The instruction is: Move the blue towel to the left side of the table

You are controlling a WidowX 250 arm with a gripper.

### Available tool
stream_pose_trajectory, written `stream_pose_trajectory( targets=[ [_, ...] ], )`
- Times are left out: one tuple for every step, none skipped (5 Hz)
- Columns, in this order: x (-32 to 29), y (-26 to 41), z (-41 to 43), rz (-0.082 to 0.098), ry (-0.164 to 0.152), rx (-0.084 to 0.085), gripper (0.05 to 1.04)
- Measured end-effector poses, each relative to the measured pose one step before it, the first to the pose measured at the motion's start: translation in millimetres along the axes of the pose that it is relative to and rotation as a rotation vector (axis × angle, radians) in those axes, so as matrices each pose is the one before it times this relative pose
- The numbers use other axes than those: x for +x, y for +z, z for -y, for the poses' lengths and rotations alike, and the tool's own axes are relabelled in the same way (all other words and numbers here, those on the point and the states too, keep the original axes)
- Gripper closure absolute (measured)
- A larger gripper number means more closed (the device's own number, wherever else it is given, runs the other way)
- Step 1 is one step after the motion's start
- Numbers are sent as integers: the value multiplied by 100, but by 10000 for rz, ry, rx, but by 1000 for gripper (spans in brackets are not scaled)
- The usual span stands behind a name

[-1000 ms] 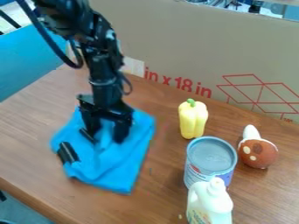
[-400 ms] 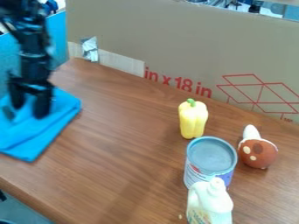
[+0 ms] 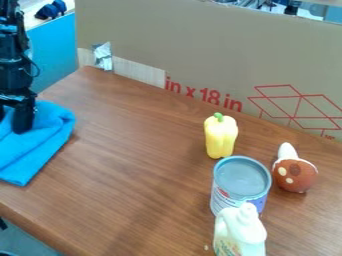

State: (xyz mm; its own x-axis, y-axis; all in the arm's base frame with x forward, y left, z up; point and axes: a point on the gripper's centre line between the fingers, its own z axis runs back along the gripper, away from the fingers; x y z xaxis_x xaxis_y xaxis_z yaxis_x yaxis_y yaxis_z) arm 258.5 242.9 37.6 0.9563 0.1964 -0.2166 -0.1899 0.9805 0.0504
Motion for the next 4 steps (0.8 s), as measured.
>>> stream_pose_trajectory(
  targets=[
    [355, 774, 1439, 919, -392, -896, 82],
    [-866, 3932, 2570, 1420, -713, -618, 82],
    [-1018, 2029, 3425, 479, -681, -745, 82],
    [-1013, 1556, 4334, -171, -1099, 303, 82]
  ],
)
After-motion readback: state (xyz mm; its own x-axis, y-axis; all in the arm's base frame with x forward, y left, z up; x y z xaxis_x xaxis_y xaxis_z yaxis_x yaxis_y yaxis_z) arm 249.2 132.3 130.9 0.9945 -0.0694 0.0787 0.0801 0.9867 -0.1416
